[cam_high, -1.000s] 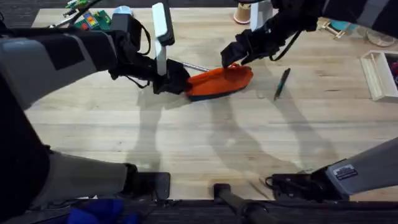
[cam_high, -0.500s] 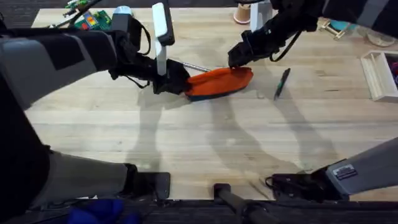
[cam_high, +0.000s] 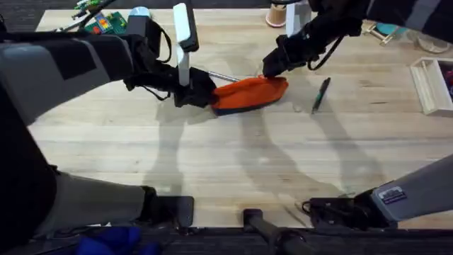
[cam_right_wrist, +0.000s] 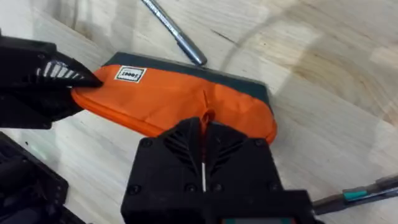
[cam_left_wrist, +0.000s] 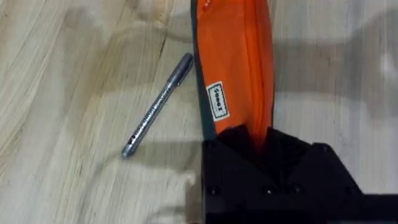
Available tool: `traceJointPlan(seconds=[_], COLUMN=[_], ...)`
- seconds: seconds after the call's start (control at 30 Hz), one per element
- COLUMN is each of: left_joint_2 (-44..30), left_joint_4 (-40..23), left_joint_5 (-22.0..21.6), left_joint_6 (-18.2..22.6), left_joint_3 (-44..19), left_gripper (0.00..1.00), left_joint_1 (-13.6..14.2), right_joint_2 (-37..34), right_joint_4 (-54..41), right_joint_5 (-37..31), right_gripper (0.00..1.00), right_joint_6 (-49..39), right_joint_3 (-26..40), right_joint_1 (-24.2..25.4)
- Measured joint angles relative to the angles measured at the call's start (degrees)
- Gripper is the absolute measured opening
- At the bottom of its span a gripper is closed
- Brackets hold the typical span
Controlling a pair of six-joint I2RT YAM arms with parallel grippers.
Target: Unzip the bag, pick up the pens from the table one at a time and place them inside, then zip the bag closed.
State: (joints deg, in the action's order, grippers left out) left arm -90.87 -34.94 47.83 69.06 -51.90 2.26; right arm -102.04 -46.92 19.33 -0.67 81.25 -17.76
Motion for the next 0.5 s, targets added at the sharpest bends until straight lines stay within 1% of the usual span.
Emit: traceJointPlan(seconds=[0.27,0.5], left_joint_2=[0.0,0.0], left_joint_4=[0.0,0.0], left_joint_5=[0.0,0.0], left_joint_6=[0.0,0.0], left_joint_3=[0.0,0.0], left_gripper=[0.040,0.041], left_joint_1=[0.0,0.0], right_joint_2=[0.0,0.0], right_joint_4=[0.2,0.3], right_joint_5=[0.0,-0.2], right_gripper=[0.031,0.031], right_joint_6=[-1.0,-3.9], right_joint_3=[0.1,1.6], right_joint_1=[-0.2,-2.0])
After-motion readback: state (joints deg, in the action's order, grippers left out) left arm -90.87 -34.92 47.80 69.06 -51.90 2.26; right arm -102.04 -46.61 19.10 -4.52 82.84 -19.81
